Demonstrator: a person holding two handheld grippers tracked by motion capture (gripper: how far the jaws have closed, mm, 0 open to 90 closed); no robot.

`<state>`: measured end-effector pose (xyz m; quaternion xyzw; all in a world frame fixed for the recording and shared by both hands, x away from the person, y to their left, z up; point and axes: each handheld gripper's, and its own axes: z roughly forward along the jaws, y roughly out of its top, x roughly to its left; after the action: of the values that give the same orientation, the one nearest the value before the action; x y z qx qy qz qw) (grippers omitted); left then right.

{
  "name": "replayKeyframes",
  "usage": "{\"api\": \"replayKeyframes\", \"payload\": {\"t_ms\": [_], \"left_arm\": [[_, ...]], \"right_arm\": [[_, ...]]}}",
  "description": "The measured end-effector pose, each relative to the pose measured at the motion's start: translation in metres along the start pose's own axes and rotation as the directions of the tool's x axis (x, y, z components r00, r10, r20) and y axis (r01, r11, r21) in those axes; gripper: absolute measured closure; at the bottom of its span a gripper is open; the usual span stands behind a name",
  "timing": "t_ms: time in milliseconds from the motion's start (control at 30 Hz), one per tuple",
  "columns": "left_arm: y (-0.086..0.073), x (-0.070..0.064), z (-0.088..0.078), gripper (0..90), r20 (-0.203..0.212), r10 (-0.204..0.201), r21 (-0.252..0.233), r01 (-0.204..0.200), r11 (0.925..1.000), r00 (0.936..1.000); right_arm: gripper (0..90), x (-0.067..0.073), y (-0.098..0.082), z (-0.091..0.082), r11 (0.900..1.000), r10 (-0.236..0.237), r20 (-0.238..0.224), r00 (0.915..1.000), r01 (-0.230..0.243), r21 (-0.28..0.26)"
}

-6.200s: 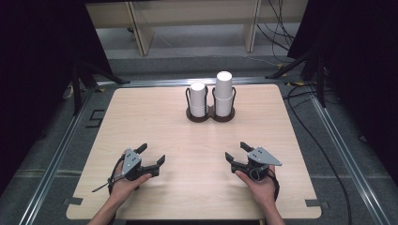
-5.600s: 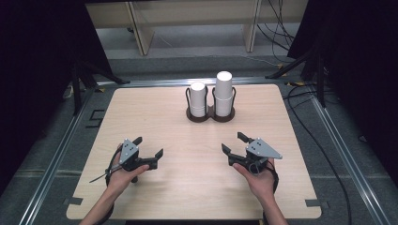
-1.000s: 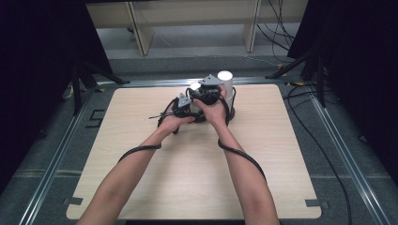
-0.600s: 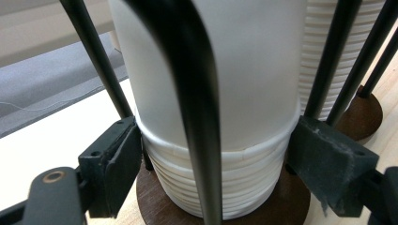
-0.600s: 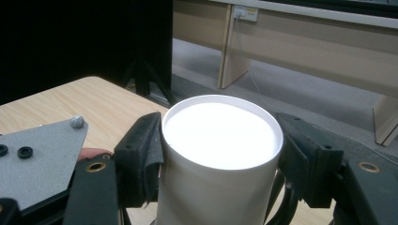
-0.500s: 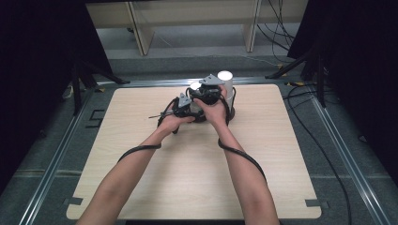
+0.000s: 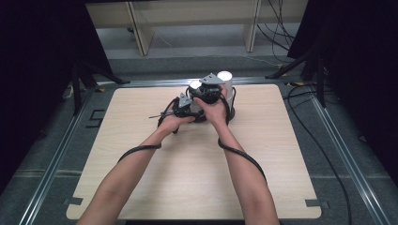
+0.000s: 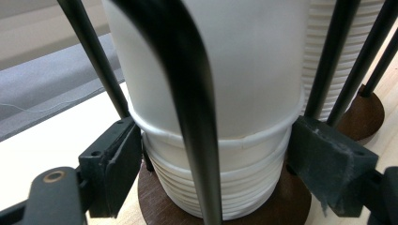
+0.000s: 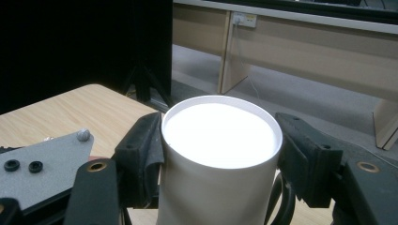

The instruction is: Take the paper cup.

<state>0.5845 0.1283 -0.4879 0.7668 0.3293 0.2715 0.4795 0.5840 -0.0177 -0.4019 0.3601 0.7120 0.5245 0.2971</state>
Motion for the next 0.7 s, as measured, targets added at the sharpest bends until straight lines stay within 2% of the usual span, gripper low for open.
{"api": "replayKeyframes", "payload": {"t_ms": [67,100,167,233,267,300,400,433,467,500,567,600,700], "left_arm": [[0.000,0.000,0.000,18.6,0.001,0.002,0.001,-0.002,1.0000,1.0000],[0.000,0.000,0.000,18.6,0.001,0.003,0.002,-0.003,1.0000,1.0000],[0.000,0.000,-0.001,18.6,-0.001,0.003,0.008,-0.003,1.0000,1.0000],[0.000,0.000,-0.001,18.6,-0.002,0.009,0.010,-0.009,0.9999,1.0000],[0.001,0.000,-0.001,18.6,0.001,0.010,0.017,-0.010,0.9998,1.0000],[0.001,0.000,0.000,18.6,0.000,0.010,0.005,-0.010,0.9999,1.0000],[0.000,0.000,0.000,18.6,0.000,0.009,0.006,-0.009,0.9999,1.0000],[0.001,0.000,0.000,18.6,0.000,0.011,0.007,-0.011,0.9999,0.9999],[0.001,0.000,0.000,18.6,0.000,0.011,0.007,-0.011,0.9999,0.9999],[0.000,0.000,0.000,18.6,-0.002,0.011,0.006,-0.011,0.9999,0.9999],[0.001,0.000,0.000,18.6,-0.003,0.011,0.007,-0.011,0.9999,0.9999],[0.001,0.000,-0.001,18.6,-0.005,0.009,0.011,-0.009,0.9999,0.9999],[0.001,0.000,0.000,18.6,0.001,0.001,0.006,-0.001,1.0000,1.0000]], "right_arm": [[35.8,-0.001,0.002,-0.001,1.000,-0.019,0.004,0.9998,0.019,0.001],[35.8,0.000,0.002,-0.002,1.000,-0.009,0.002,1.0000,0.009,0.001],[35.8,-0.001,0.005,-0.003,1.000,-0.016,0.002,0.9999,0.016,-0.010],[35.8,-0.001,0.008,-0.004,1.000,0.003,-0.003,1.0000,-0.003,-0.022],[35.8,-0.001,0.008,-0.004,1.000,0.003,-0.003,1.0000,-0.003,-0.022],[35.8,0.000,0.009,-0.005,1.000,0.006,-0.002,1.0000,-0.006,-0.009],[35.8,0.000,0.012,-0.005,0.999,-0.015,-0.001,0.9999,0.015,-0.036],[35.8,0.002,0.014,-0.007,1.000,0.013,-0.006,0.9999,-0.013,-0.019],[35.8,0.002,0.014,-0.007,1.000,0.013,-0.006,0.9999,-0.013,-0.019],[35.8,0.001,0.015,-0.007,1.000,-0.014,0.000,0.9999,0.014,-0.027],[35.8,0.000,0.016,-0.007,0.999,-0.017,0.003,0.9998,0.017,-0.044],[35.8,0.001,0.017,-0.009,0.999,-0.010,-0.001,0.9999,0.010,-0.030],[35.9,0.000,0.021,-0.010,0.998,-0.020,0.004,0.9998,0.020,-0.058]]}}
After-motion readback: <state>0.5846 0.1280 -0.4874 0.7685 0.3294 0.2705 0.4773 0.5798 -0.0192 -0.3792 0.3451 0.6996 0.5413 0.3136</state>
